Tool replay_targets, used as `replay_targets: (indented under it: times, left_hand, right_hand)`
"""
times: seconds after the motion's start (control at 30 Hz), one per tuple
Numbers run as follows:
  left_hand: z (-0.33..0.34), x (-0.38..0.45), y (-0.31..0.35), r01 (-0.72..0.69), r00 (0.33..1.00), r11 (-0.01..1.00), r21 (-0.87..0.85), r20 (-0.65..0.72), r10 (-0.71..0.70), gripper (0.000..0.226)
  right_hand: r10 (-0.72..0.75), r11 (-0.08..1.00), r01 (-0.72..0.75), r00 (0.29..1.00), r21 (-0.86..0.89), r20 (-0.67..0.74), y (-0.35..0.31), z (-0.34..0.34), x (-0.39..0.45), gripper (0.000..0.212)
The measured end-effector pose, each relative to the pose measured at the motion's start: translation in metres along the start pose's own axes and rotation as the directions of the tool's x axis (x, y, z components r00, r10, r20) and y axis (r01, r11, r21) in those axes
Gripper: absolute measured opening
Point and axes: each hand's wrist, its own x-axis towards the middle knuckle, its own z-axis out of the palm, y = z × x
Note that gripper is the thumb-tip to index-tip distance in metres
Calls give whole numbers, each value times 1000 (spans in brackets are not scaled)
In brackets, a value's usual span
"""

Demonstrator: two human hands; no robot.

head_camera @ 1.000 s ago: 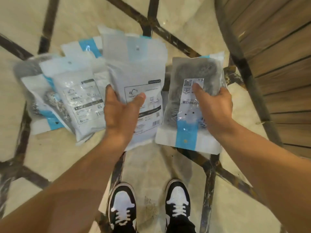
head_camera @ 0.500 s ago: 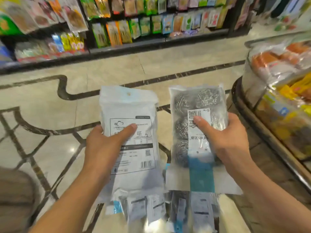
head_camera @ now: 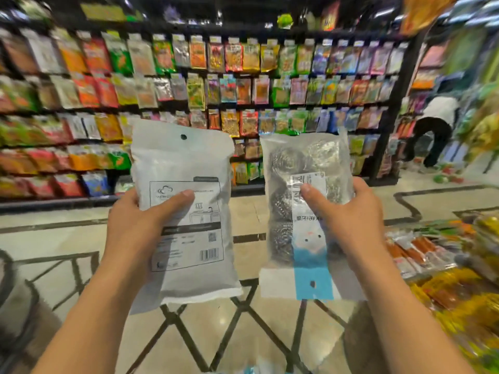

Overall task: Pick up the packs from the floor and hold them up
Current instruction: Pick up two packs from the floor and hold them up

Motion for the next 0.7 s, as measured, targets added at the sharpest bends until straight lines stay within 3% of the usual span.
replay_targets:
  times: [0.23,0.43,0.53,0.7]
  left_hand:
    - [-68,-27,60,-126,984,992,-2,-128,125,36]
    - [-126,-66,80,-177,911,983,57,-370,185,51]
    - [-153,-102,89,-154,853,984,88,-491,178,50]
    - [-183,-181,98,-119,678,981,156,-709,195,59]
  right_hand:
    - [-143,985,130,984,115,111,-72,34,-23,39]
    - [-257,931,159,924,329,283,-113,81,-35,46]
    - [-315,902,129,848,412,426,-132,108,-54,46]
    - [-424,855,64,659,515,622,-158,140,-111,49]
